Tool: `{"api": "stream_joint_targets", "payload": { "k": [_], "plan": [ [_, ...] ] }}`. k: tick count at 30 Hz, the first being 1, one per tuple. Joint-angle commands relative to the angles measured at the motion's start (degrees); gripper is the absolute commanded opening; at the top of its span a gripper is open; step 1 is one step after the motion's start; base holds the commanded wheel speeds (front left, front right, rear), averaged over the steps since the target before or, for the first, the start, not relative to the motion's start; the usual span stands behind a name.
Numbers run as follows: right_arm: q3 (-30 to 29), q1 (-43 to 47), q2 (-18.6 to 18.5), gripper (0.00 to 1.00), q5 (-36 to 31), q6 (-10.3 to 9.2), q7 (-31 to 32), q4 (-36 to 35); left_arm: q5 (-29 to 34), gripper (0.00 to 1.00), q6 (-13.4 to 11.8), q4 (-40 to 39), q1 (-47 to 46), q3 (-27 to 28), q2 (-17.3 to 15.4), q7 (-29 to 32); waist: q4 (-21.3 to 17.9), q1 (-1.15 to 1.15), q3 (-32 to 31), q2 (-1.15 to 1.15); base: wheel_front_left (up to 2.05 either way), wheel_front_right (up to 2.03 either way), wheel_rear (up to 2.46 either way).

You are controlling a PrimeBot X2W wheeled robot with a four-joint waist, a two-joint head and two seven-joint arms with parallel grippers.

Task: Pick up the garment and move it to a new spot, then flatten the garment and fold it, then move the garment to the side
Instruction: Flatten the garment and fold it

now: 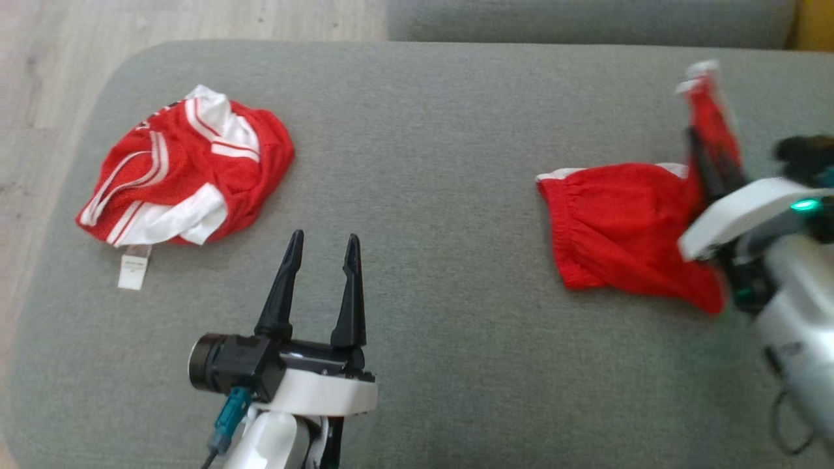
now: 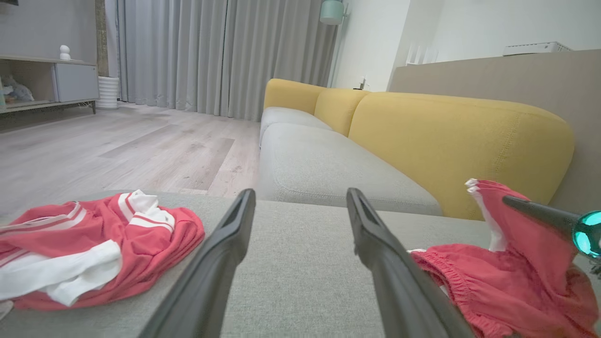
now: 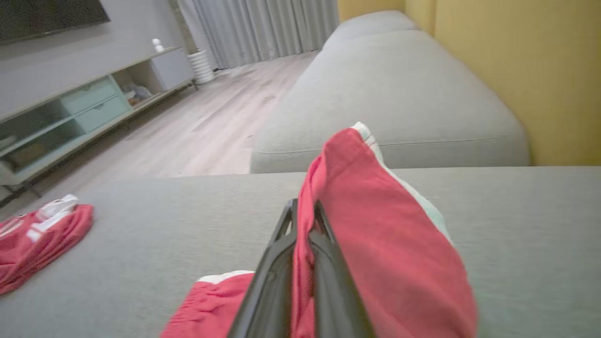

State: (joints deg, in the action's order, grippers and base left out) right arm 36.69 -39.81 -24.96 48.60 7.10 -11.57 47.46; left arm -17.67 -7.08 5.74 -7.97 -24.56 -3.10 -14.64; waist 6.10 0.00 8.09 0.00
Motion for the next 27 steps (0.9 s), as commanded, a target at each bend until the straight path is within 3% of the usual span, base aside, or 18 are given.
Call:
{"api": "stream_joint_targets", "payload": {
  "k": [1,4,5,6,7,10,15,21,27],
  "plan": [
    [0.7,1.1,0.5,0.00,-0.5,0.39,-0.1,-2.1,-0.1,1.00,-0.3,-1.6,-0.8,1.7,0.1,-0.4,0.7,0.00,-0.5,0.00,0.00,0.00,0.00],
    [2.0,3.1,3.8,0.00,-1.1,0.39,1.1,-5.1,-0.1,1.00,-0.6,-1.8,-0.4,1.9,0.1,-0.4,1.3,0.00,-0.7,0.00,0.00,0.00,0.00],
    [2.5,4.0,4.8,0.38,-1.2,0.39,1.8,-5.7,-0.1,1.00,-0.6,-1.8,-0.3,2.0,0.1,-0.4,1.4,0.00,-0.8,0.00,0.00,0.00,0.00],
    [2.8,4.7,5.7,0.88,-1.4,0.39,2.3,-6.4,-0.1,1.00,-0.6,-1.8,-0.2,2.0,0.1,-0.4,1.5,0.00,-0.9,0.00,0.00,0.00,0.00],
    [2.8,5.5,6.4,1.00,-1.4,0.39,2.6,-6.9,-0.1,1.00,-0.6,-1.8,-0.2,2.0,0.1,-0.4,1.6,0.00,-1.0,0.00,0.00,0.00,0.00],
    [1.7,7.4,7.0,1.00,-2.0,0.39,1.8,-8.9,-0.3,1.00,-0.8,-1.8,0.3,2.2,0.2,-0.4,1.6,0.00,-1.8,0.00,0.00,0.00,0.00],
    [-1.4,12.3,3.3,1.00,-7.0,0.39,-1.8,-13.1,-0.6,1.00,-0.6,-1.5,1.8,2.3,0.2,-0.4,1.1,0.00,-5.2,0.00,0.00,0.00,0.00],
    [-11.3,23.3,1.6,1.00,-12.6,0.39,-3.4,-20.5,-0.4,1.00,-1.4,-1.8,6.0,4.9,0.2,-0.4,-0.7,0.00,-9.5,0.00,0.00,0.00,0.00],
    [-23.7,35.9,6.0,1.00,-23.6,0.39,-3.4,-30.3,0.3,1.00,-0.8,-0.3,10.7,8.8,0.2,-0.4,-2.2,0.00,-12.7,0.00,0.00,0.00,0.00]
  ]
}}
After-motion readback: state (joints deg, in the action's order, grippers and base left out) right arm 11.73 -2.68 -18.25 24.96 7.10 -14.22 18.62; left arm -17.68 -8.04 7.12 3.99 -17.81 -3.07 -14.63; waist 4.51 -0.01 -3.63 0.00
